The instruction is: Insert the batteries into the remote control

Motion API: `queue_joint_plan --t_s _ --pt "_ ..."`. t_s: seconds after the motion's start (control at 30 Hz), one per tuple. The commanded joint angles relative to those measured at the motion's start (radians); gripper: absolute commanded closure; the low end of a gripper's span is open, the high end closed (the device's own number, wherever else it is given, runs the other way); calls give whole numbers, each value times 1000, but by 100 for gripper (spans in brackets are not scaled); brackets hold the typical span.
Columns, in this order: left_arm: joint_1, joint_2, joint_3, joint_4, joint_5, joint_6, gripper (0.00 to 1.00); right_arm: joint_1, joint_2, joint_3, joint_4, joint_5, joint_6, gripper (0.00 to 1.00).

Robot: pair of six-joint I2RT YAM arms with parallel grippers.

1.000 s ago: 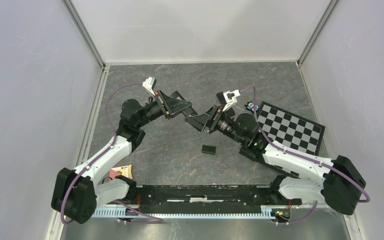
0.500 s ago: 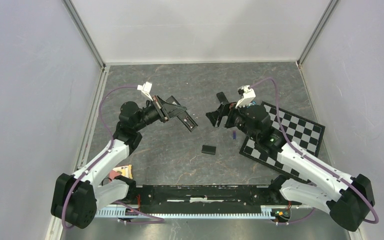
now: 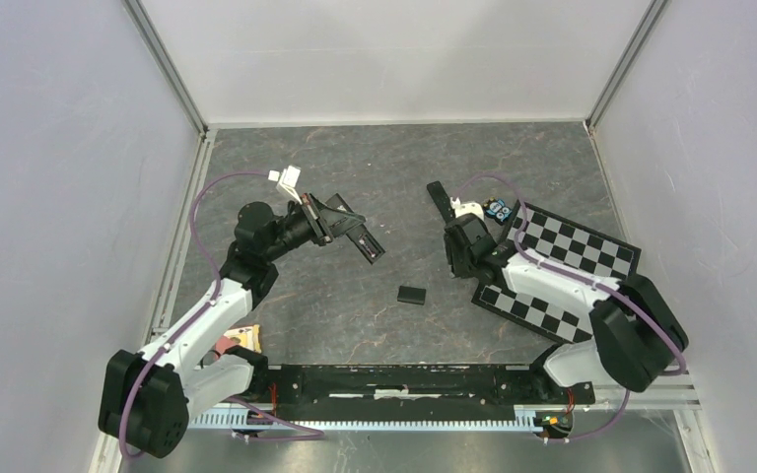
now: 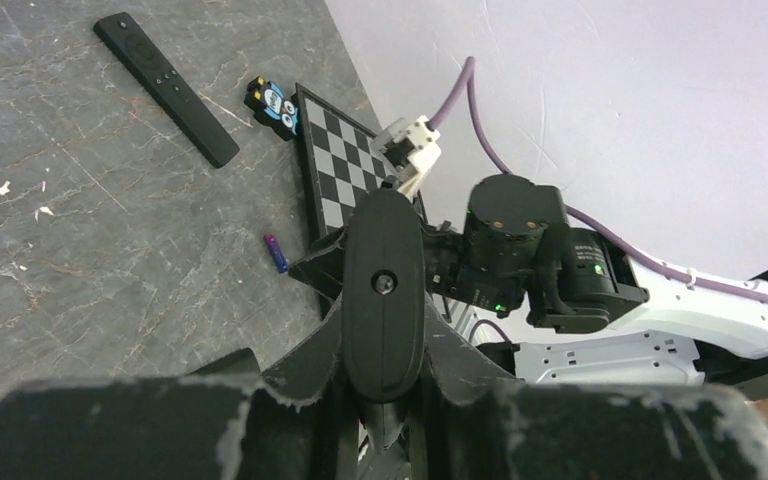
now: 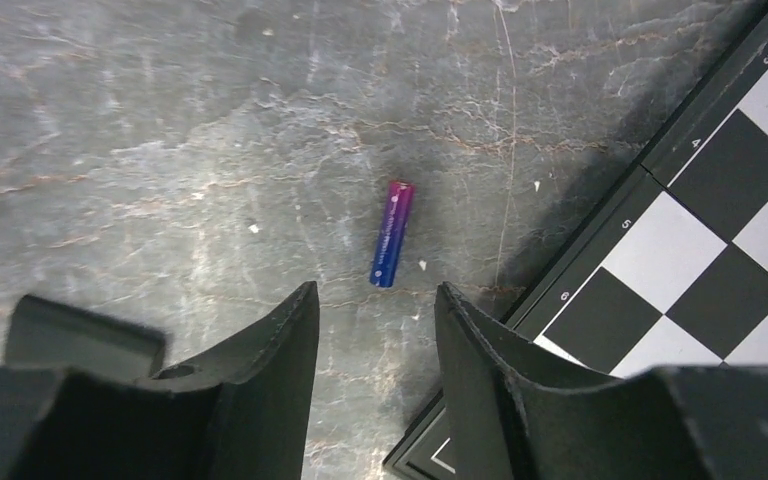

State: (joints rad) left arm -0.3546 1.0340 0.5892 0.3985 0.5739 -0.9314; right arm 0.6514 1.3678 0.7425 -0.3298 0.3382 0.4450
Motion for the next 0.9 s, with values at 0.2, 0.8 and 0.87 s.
queue_joint_plan --t_s 0.2,0.8,0.87 --pt "6 26 7 49 -1 40 98 -69 147 26 65 -37 -28 67" --pt "6 29 -8 69 12 20 98 -85 218 34 63 -113 -67 91" --pt "6 31 -11 69 14 17 98 -85 205 30 69 -119 -68 99"
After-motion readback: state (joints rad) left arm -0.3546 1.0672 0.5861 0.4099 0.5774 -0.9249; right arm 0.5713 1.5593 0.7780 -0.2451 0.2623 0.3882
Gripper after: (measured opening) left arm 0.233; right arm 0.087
